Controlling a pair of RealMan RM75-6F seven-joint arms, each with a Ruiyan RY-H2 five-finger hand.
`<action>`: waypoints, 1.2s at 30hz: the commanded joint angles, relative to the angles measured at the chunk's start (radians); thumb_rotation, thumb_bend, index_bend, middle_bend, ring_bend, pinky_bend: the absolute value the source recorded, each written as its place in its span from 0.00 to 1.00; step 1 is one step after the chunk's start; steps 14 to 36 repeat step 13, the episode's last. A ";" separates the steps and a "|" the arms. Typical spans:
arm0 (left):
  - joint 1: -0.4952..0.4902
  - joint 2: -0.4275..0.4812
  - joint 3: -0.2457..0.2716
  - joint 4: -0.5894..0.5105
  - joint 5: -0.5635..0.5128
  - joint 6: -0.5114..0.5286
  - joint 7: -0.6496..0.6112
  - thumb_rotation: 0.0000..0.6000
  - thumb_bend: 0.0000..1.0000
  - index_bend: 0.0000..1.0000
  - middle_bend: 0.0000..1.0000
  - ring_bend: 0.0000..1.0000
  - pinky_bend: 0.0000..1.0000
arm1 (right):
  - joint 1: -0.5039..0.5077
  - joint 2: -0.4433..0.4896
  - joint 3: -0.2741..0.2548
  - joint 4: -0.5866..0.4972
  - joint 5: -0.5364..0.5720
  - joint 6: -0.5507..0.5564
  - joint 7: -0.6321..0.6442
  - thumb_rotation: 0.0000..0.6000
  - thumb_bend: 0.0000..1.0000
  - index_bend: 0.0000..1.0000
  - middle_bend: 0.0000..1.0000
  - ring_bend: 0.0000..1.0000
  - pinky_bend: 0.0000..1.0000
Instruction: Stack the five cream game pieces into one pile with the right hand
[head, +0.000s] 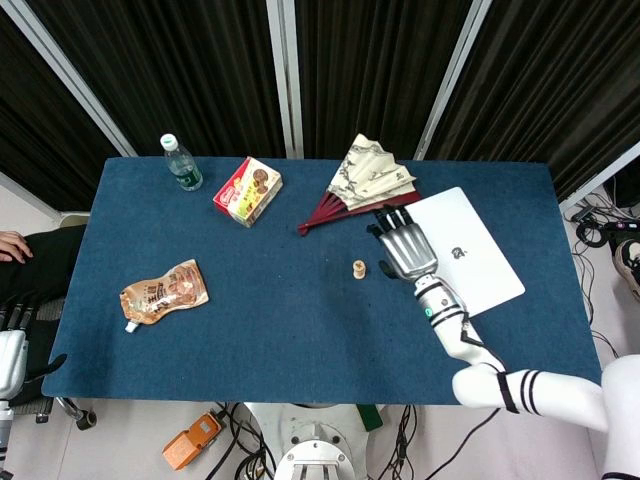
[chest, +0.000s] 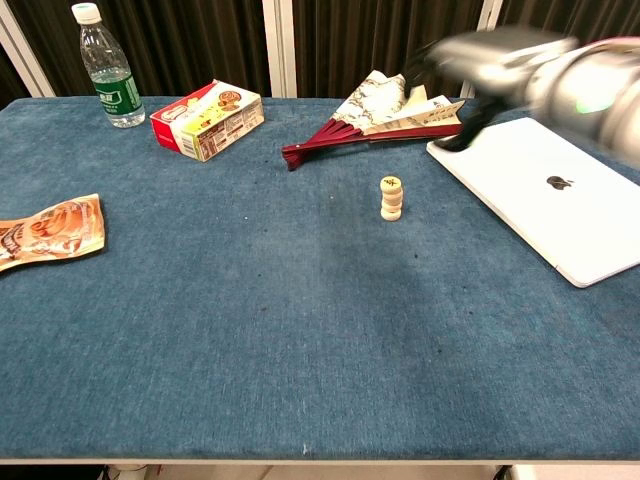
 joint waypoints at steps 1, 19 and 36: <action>-0.004 -0.002 -0.002 -0.001 0.009 0.005 -0.001 1.00 0.00 0.14 0.10 0.08 0.00 | -0.186 0.158 -0.079 -0.126 -0.167 0.225 0.117 1.00 0.38 0.12 0.15 0.10 0.13; -0.017 0.005 -0.002 -0.062 0.053 0.039 0.044 1.00 0.00 0.14 0.10 0.08 0.00 | -0.603 0.369 -0.280 -0.143 -0.417 0.609 0.425 1.00 0.26 0.04 0.09 0.01 0.08; -0.017 0.005 -0.002 -0.062 0.053 0.039 0.044 1.00 0.00 0.14 0.10 0.08 0.00 | -0.603 0.369 -0.280 -0.143 -0.417 0.609 0.425 1.00 0.26 0.04 0.09 0.01 0.08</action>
